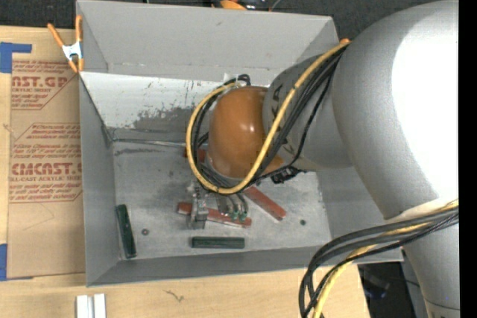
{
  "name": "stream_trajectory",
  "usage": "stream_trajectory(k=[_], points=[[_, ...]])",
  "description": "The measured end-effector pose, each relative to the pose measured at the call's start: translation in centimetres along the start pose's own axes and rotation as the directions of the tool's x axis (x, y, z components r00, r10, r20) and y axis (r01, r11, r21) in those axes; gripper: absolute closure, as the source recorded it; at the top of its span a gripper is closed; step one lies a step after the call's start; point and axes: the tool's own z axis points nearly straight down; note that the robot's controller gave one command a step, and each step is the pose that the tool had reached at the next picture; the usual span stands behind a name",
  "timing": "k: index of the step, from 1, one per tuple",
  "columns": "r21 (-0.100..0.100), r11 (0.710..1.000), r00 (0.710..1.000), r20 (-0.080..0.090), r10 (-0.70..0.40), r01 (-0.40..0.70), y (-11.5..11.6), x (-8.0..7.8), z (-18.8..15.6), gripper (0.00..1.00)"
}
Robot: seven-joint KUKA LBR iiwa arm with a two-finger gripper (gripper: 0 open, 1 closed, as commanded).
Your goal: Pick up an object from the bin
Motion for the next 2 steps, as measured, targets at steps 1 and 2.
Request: stream_trajectory(k=[1,2], points=[[0.001,0.998,0.998,0.010,-0.061,0.061,-4.2,-1.6,-13.7,1.00],[0.001,0.979,0.979,-0.004,0.202,-0.202,-0.8,3.4,-8.2,1.00]])
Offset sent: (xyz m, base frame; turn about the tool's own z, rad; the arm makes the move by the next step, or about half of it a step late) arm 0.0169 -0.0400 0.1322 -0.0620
